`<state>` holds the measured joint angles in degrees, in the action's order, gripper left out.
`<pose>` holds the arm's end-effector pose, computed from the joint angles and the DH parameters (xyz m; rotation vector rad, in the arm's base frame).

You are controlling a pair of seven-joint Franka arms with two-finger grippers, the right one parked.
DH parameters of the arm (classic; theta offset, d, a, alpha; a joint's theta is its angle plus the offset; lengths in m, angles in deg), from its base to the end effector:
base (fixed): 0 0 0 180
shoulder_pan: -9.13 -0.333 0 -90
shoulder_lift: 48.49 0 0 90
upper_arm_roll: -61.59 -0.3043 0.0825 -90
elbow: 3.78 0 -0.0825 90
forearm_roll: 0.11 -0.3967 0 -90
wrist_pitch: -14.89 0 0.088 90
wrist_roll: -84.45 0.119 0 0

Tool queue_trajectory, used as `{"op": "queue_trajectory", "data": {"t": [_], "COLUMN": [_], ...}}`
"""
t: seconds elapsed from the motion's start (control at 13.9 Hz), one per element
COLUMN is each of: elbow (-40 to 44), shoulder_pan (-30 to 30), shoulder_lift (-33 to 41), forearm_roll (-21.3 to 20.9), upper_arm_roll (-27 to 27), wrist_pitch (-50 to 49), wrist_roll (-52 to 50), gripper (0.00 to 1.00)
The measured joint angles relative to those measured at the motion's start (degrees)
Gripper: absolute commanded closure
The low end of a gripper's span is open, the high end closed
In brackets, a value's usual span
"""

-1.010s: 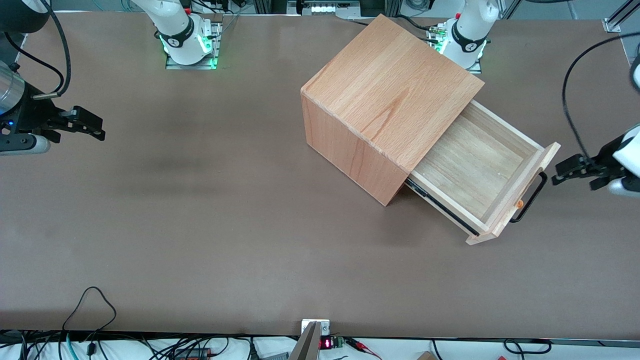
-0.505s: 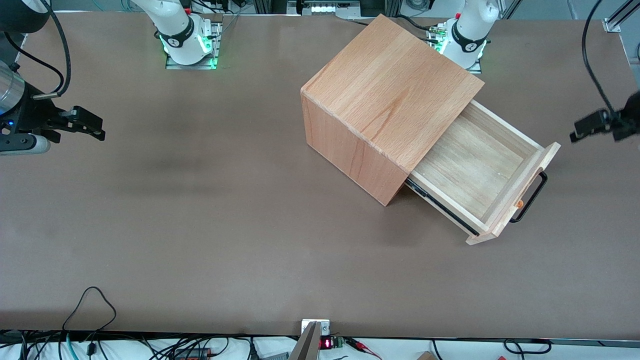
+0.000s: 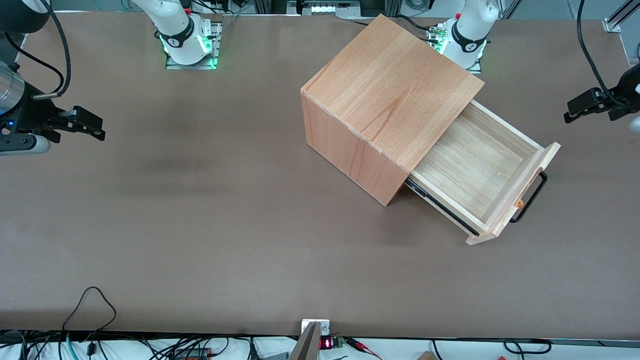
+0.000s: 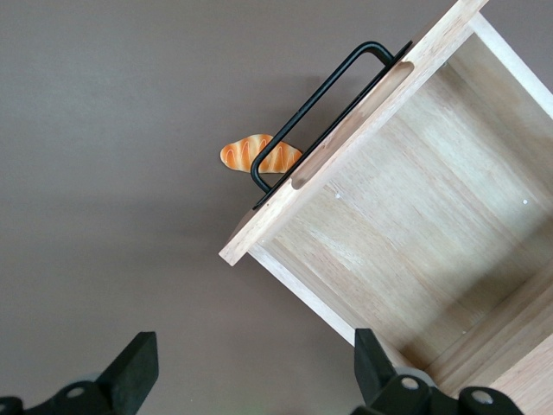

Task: Open top drawer with left arm

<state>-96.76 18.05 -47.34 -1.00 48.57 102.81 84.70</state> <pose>0.5537 0.0427 0.5837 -3.1296 -0.1049 0.1083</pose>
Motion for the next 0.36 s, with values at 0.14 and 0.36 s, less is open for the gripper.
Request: {"op": "queue_trajectory", "data": {"t": [0.14,0.36], "elbow": [-0.12,-0.12], "shoulder_pan": [0.01,0.02], "shoulder_lift": [0.01,0.01], "forearm_roll": [0.0,0.0], "upper_arm_roll": [0.01,0.02], "wrist_pitch": [0.67,0.9], "wrist_roll": [0.0,0.0], "gripper": [0.0,0.0]}}
